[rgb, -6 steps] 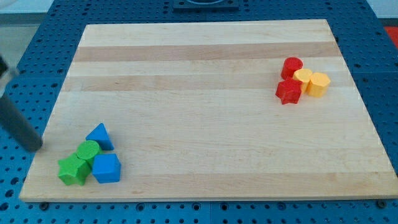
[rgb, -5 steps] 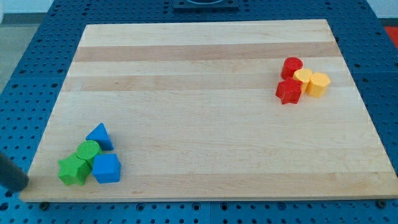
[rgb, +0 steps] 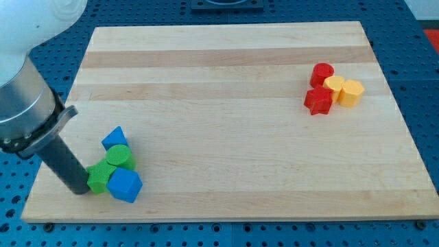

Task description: Separate the green star and green circle

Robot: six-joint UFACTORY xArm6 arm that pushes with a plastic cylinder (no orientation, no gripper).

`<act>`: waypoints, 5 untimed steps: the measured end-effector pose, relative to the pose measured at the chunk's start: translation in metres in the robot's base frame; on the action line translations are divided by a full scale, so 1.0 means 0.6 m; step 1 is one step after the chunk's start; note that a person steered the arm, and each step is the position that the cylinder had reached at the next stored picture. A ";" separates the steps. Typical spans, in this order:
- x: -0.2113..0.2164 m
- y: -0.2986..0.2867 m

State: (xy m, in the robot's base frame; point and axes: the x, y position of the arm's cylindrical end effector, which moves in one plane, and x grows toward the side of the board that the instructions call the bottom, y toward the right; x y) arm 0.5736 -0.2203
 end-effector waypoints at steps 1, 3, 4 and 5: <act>-0.047 0.060; -0.136 0.189; -0.137 0.215; -0.139 0.259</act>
